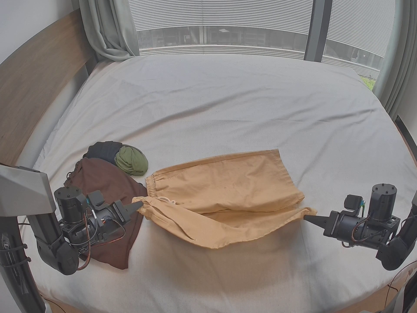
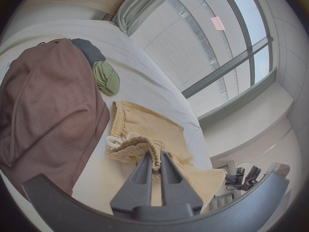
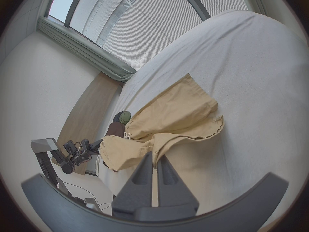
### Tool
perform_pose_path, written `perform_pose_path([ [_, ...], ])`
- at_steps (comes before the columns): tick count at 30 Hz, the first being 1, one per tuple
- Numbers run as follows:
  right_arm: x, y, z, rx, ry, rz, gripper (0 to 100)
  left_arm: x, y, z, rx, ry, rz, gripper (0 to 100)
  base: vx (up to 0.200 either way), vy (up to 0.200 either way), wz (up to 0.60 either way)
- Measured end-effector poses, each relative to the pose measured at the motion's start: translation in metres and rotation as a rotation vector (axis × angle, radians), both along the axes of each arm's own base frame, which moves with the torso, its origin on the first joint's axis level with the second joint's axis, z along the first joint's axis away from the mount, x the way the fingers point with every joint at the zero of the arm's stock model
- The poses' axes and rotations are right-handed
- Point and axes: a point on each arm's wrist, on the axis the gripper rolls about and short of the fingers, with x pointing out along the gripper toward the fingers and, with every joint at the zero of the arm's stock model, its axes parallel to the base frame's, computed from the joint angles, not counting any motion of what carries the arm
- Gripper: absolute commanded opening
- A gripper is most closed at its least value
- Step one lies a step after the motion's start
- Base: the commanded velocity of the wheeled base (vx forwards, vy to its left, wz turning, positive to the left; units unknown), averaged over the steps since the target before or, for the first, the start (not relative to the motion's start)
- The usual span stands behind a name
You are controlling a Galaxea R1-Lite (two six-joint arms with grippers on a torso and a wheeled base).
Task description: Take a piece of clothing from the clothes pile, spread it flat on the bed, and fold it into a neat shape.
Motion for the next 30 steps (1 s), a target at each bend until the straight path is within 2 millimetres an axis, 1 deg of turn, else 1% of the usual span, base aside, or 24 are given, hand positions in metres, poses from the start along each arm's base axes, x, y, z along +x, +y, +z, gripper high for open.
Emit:
perform_pose_path([
  [8,0.015,0.004,0.016,0.019,-0.076,0.0,0,0.001,-0.001,0.002,0.0,-0.012,0.006,0,0.0,0.0,0.0],
  [12,0.021,0.004,0.02,0.022,-0.086,-0.004,0,0.001,-0.001,0.003,0.003,-0.016,0.007,0,0.0,0.0,0.0],
  [30,0.061,-0.007,0.046,0.032,-0.155,-0.074,0,0.009,-0.001,0.007,-0.019,-0.038,0.058,0,0.0,0.0,0.0],
])
